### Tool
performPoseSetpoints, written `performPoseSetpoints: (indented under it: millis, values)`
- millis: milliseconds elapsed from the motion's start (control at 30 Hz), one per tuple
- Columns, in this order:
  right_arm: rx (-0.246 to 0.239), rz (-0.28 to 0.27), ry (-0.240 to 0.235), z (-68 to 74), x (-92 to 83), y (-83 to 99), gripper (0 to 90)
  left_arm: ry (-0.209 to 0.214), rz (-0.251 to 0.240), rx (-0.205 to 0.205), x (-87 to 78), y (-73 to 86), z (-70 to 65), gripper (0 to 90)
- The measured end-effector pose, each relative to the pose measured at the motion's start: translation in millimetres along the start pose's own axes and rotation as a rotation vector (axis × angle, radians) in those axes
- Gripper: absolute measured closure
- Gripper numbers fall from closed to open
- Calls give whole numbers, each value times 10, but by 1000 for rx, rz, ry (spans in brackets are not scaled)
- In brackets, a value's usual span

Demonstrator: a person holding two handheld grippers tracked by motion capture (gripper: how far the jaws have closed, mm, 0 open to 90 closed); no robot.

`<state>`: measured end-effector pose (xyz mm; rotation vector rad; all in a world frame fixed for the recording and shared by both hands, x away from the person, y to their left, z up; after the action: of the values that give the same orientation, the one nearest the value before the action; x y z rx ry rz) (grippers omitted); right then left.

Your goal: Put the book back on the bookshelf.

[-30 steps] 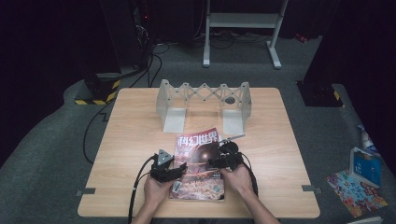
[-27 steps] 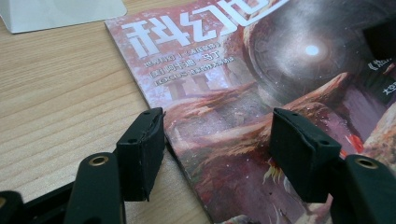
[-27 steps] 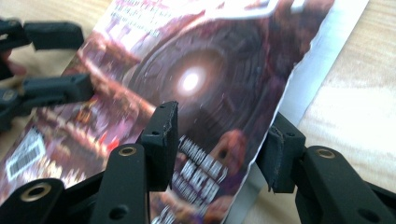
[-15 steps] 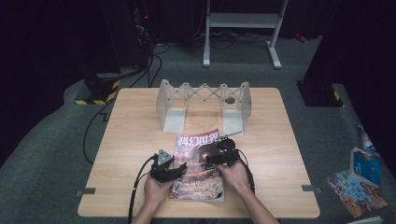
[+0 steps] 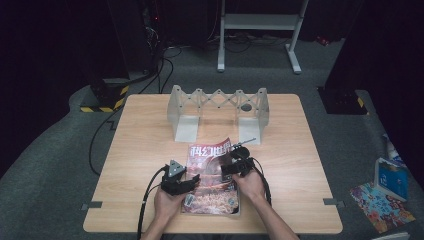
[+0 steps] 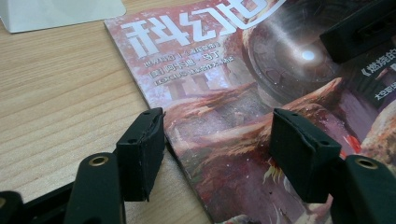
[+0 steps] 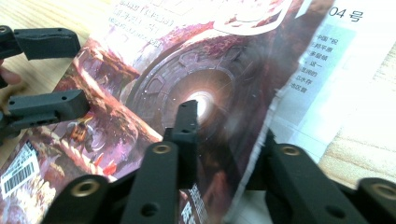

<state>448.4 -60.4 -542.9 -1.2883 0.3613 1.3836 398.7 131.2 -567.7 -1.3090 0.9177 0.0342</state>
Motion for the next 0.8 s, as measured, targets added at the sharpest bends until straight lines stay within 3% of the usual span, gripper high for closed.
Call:
performPoseSetpoints:
  millis: [133, 333, 600, 800]
  values:
    - [-52, -3, 2, -2, -3, 13, 818, 8, 3, -1, -4, -1, 4, 342]
    - [-87, -7, -2, -3, -23, 30, 883, 14, -3, -19, -18, -5, 27, 333]
    - [-118, -33, -16, 30, -79, 28, 892, 46, -20, -69, -43, -6, 73, 325]
    - [-175, -73, -54, 74, -171, 42, 895, 79, -33, -115, -55, -10, 112, 313]
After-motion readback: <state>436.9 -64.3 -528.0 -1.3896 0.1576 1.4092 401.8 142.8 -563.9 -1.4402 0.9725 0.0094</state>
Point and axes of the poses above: each handheld gripper's, and its own axes: x roughly forward along the jaws, y roughly out of its underside, z roughly to its left, the point moved 6 cm from there along x, roughly forward along the jaws, and after that the axes turned 5 degrees about x, right-handed, at the moved point
